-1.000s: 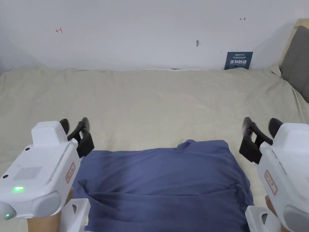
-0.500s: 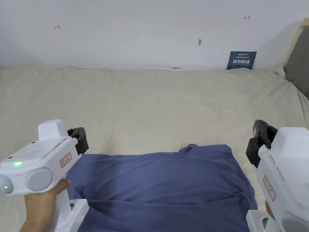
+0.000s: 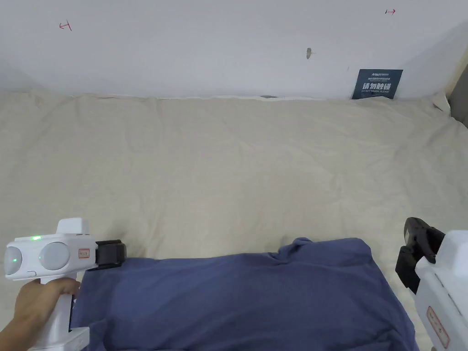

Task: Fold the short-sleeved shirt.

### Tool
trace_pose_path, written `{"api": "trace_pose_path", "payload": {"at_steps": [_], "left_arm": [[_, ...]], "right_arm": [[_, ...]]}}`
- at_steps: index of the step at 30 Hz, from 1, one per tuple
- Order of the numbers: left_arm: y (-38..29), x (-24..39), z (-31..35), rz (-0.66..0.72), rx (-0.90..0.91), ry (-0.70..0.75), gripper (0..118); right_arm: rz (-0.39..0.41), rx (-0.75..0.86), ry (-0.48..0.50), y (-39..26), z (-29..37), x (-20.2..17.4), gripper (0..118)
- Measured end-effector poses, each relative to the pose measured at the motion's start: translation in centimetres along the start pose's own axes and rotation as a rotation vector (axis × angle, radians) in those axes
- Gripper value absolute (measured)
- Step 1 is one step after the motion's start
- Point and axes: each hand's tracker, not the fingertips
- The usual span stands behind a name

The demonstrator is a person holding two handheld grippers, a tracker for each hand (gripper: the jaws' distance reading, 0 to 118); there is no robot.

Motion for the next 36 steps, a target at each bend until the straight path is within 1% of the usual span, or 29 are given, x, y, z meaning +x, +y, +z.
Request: {"api": "trace_pose_path", "payload": {"at_steps": [2, 4, 5, 6, 7, 8, 9, 10, 11, 12, 13, 14, 15, 16, 17, 18, 20, 22, 23, 24, 26, 27, 28, 29, 30, 31, 33, 35, 36], "left_arm": [[-0.2, -0.2, -2.0, -0.012, -0.031, 0.023, 98], [-0.5, 0.1, -3.6, -0.028, -0.088, 0.044, 75], [-0.6, 0.2, -4.3, -0.034, -0.106, 0.065, 71], [-0.9, 0.3, -4.8, -0.024, -0.098, 0.042, 68], [-1.1, 0.6, -4.4, -0.012, -0.070, 0.038, 56], [-1.1, 0.8, -3.9, -0.010, -0.047, 0.047, 37], [-1.2, 1.1, -3.5, -0.025, -0.033, 0.016, 37], [-1.2, 1.4, -3.0, -0.040, -0.012, -0.016, 27], [-1.2, 1.5, -2.8, -0.053, -0.008, -0.017, 6], [-1.2, 1.8, -2.5, -0.059, -0.007, 0.002, 3], [-1.2, 1.7, -2.2, -0.056, -0.006, -0.007, 3], [-1.2, 1.6, -1.6, -0.046, 0.013, -0.011, 3], [-1.0, 1.1, -1.1, -0.015, 0.053, -0.014, 3], [-0.9, 1.1, -0.4, 0.009, 0.070, -0.040, 3], [-0.9, 1.0, 0.5, 0.023, 0.091, -0.063, 3], [-0.9, 1.1, 1.3, 0.025, 0.104, -0.079, 3], [-0.9, 1.2, 2.4, 0.013, 0.112, -0.082, 3], [-0.9, 1.2, 3.2, 0.017, 0.119, -0.091, 3], [-0.8, 1.2, 3.2, 0.022, 0.120, -0.092, 3], [-0.8, 1.2, 3.5, 0.028, 0.122, -0.092, 3], [-1.0, 1.2, 3.8, 0.035, 0.126, -0.090, 3], [-1.1, 1.2, 3.8, 0.038, 0.126, -0.089, 3], [-1.2, 1.2, 3.9, 0.040, 0.123, -0.086, 3], [-1.4, 1.1, 4.1, 0.041, 0.119, -0.083, 3], [-1.6, 1.0, 4.3, 0.041, 0.119, -0.083, 3], [-1.8, 1.1, 4.6, 0.040, 0.119, -0.081, 3], [-2.0, 0.9, 5.1, 0.042, 0.120, -0.075, 3], [-2.3, 0.8, 5.8, 0.056, 0.133, -0.077, 3], [-2.5, 0.7, 6.4, 0.060, 0.144, -0.077, 3]], "right_arm": [[0.001, -0.019, -0.006, -0.5, -1.2, 0.1, 2], [0.001, -0.042, -0.013, -0.9, -2.4, 0.3, 2], [0.002, -0.055, -0.016, -1.2, -2.9, 0.5, 2], [-0.001, -0.068, -0.019, -1.5, -3.5, 0.7, 2], [-0.004, -0.082, -0.020, -1.6, -4.0, 0.8, 2], [-0.014, -0.107, -0.013, -1.8, -4.7, 1.2, 2], [-0.026, -0.130, -0.009, -2.2, -5.5, 1.5, 2], [-0.038, -0.156, 0.001, -2.5, -6.4, 1.8, 3], [-0.047, -0.193, -0.001, -2.7, -7.6, 2.2, 6], [-0.058, -0.230, 0.008, -3.1, -9.0, 2.5, 20], [-0.083, -0.266, 0.026, -3.5, -10.3, 2.9, 36], [-0.095, -0.334, 0.046, -3.9, -12.1, 3.3, 55], [-0.125, -0.389, 0.044, -4.4, -14.0, 3.7, 76], [-0.141, -0.426, 0.027, -5.0, -15.4, 3.8, 99], [-0.120, -0.468, 0.016, -5.9, -17.1, 4.2, 111], [-0.108, -0.496, 0.009, -6.6, -18.6, 4.2, 113], [-0.071, -0.556, -0.001, -7.9, -21.2, 4.0, 106], [-0.108, -0.642, 0.029, -9.3, -23.7, 4.0, 99], [-0.133, -0.658, 0.031, -10.0, -24.4, 3.7, 96], [-0.138, -0.679, 0.055, -10.5, -25.2, 3.4, 92], [-0.160, -0.730, 0.078, -11.7, -26.1, 3.0, 77], [-0.162, -0.758, 0.086, -12.1, -26.3, 2.7, 61], [-0.156, -0.743, 0.084, -12.4, -26.2, 2.6, 37], [-0.118, -0.726, 0.061, -12.2, -25.3, 1.9, 19], [-0.074, -0.682, 0.051, -11.8, -24.5, 1.8, 10], [-0.097, -0.666, 0.107, -11.6, -23.9, 1.7, 10], [-0.071, -0.624, 0.091, -10.5, -22.0, 1.9, 10], [-0.039, -0.548, 0.110, -9.3, -19.6, 2.3, 10], [-0.040, -0.519, 0.122, -8.6, -18.2, 2.5, 10]]}}
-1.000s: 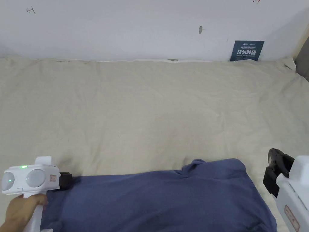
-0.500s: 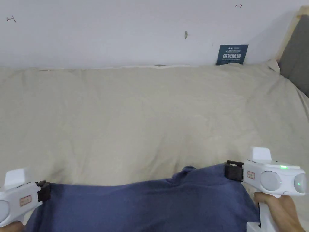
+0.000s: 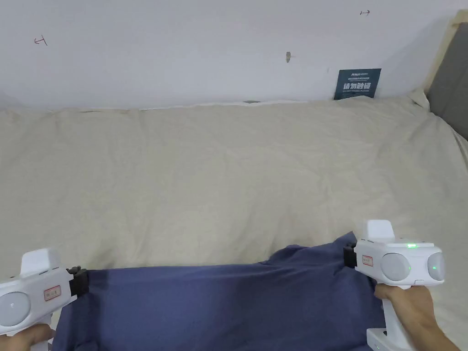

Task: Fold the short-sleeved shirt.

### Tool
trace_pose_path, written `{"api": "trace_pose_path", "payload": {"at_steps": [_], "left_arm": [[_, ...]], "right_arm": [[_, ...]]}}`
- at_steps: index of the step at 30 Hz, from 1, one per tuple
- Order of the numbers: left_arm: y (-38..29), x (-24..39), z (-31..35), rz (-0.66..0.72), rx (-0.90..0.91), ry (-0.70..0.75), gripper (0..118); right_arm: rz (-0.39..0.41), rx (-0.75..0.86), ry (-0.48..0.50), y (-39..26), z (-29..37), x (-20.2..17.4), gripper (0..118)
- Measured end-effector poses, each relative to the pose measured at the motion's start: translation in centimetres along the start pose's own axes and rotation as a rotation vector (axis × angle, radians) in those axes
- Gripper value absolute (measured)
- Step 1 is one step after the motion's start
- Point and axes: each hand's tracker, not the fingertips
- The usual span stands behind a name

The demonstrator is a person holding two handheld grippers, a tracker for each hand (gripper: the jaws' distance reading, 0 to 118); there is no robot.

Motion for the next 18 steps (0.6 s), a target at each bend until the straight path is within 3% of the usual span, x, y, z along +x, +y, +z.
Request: {"api": "trace_pose_path", "payload": {"at_steps": [11, 18], "left_arm": [[-4.8, -0.7, 8.7, 0.065, 0.059, -0.013, 3], [-12.3, -1.8, 11.1, 0.062, -0.036, 0.010, 3]], "right_arm": [[-0.080, 0.192, 0.127, -5.4, 17.3, 2.5, 10], [-0.112, 0.146, 0.107, -14.3, 19.9, 2.8, 10]]}}
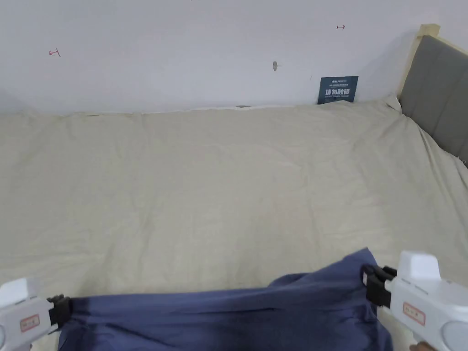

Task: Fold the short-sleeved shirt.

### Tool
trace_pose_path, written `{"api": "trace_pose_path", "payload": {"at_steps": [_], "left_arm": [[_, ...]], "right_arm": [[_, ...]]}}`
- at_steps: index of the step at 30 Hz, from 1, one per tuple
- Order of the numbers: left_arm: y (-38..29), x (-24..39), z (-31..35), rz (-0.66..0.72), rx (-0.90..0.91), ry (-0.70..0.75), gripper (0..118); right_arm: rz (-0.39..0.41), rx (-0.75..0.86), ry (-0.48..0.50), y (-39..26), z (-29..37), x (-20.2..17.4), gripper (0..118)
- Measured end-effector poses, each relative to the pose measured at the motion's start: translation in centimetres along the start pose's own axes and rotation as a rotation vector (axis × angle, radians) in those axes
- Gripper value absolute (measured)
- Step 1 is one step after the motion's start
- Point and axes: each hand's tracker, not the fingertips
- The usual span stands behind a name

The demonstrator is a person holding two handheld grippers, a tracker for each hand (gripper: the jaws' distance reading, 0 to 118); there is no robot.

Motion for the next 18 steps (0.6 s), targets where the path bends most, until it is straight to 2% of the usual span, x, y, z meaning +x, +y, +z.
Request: {"api": "trace_pose_path", "payload": {"at_steps": [3, 7, 11, 12, 13, 14, 15, 16, 17, 18], "left_arm": [[-3.2, -0.6, -0.7, 0.018, -0.052, 0.020, 3], [-6.3, -0.6, -2.4, -0.002, -0.154, 0.079, 3], [-7.6, -1.5, -4.0, 0.020, -0.155, 0.098, 7], [-7.3, -1.4, -3.7, 0.026, -0.147, 0.101, 18], [-7.0, -1.3, -3.5, 0.033, -0.151, 0.100, 39], [-6.5, -1.2, -3.2, 0.034, -0.151, 0.097, 67], [-5.9, -1.0, -2.7, 0.032, -0.145, 0.095, 67], [-5.3, -0.8, -2.1, 0.033, -0.126, 0.091, 76], [-4.5, -0.2, -1.1, 0.027, -0.075, 0.064, 88], [-3.6, 0.2, 0.0, 0.023, -0.021, 0.039, 108]], "right_arm": [[-0.069, -0.095, -0.030, -3.9, -1.2, 0.7, 10], [-0.119, -0.217, -0.095, -8.0, -3.8, 1.5, 10], [-0.168, -0.228, -0.099, -9.3, -4.1, 1.8, 13], [-0.170, -0.222, -0.101, -8.9, -3.7, 1.7, 23], [-0.170, -0.220, -0.101, -8.2, -3.3, 1.5, 36], [-0.162, -0.210, -0.109, -7.5, -2.8, 1.3, 50], [-0.139, -0.179, -0.134, -6.6, -2.1, 0.9, 50], [-0.117, -0.144, -0.147, -5.6, -1.4, 0.6, 55], [-0.092, -0.091, -0.146, -4.3, -0.5, 0.3, 64], [-0.071, -0.041, -0.142, -2.9, 0.5, -0.3, 79]]}}
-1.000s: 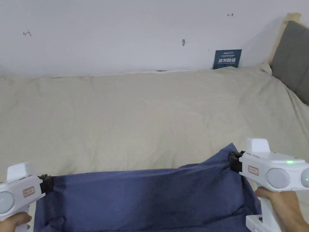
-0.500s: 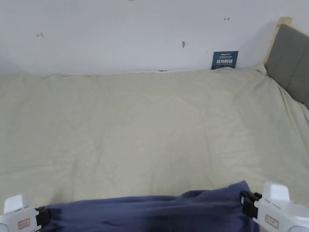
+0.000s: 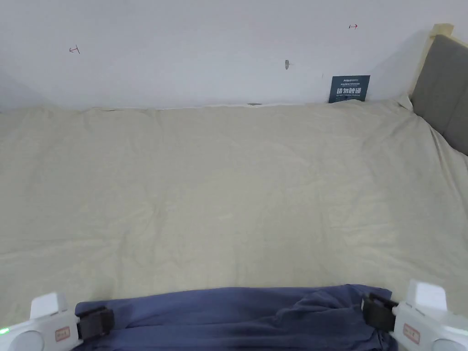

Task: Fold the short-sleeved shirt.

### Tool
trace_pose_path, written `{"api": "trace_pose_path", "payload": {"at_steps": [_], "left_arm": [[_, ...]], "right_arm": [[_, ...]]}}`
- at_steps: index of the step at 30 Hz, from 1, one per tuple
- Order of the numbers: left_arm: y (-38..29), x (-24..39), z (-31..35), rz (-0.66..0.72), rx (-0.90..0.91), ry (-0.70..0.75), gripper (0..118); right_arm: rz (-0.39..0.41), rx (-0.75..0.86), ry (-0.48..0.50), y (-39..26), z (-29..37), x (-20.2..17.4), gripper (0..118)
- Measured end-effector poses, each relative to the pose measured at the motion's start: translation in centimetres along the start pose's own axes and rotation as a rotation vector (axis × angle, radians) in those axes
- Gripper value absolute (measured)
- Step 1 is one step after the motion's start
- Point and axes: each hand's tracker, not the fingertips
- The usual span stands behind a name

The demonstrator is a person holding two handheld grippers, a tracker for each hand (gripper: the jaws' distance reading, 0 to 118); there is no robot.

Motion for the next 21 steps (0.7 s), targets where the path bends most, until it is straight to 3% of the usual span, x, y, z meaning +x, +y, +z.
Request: {"api": "trace_pose_path", "payload": {"at_steps": [2, 3, 11, 14, 17, 19, 20, 21], "left_arm": [[2.0, 1.1, 2.4, -0.002, 0.113, -0.041, 112], [3.0, 2.1, 4.0, -0.008, 0.159, -0.059, 112], [7.1, 9.5, 13.1, -0.177, 0.713, -0.032, 112], [7.1, 11.1, 14.5, -0.176, 0.808, -0.061, 101], [6.6, 12.2, 14.9, -0.164, 0.850, -0.042, 61], [6.3, 12.6, 14.9, -0.164, 0.865, -0.034, 5], [6.2, 12.7, 14.9, -0.165, 0.865, -0.041, 0], [6.1, 12.7, 14.9, -0.165, 0.863, -0.042, 0]], "right_arm": [[0.027, 0.107, 0.013, 2.6, 2.3, -1.1, 96], [0.041, 0.168, 0.030, 4.0, 3.7, -1.7, 100], [0.118, 0.557, 0.049, 9.9, 11.8, -7.5, 100], [0.170, 0.636, 0.013, 10.0, 12.9, -9.2, 97], [0.192, 0.664, -0.011, 9.7, 13.5, -10.4, 63], [0.199, 0.682, -0.026, 9.3, 13.6, -10.8, 15], [0.201, 0.691, -0.039, 9.2, 13.6, -10.9, 1], [0.201, 0.695, -0.041, 9.0, 13.4, -10.9, 1]]}}
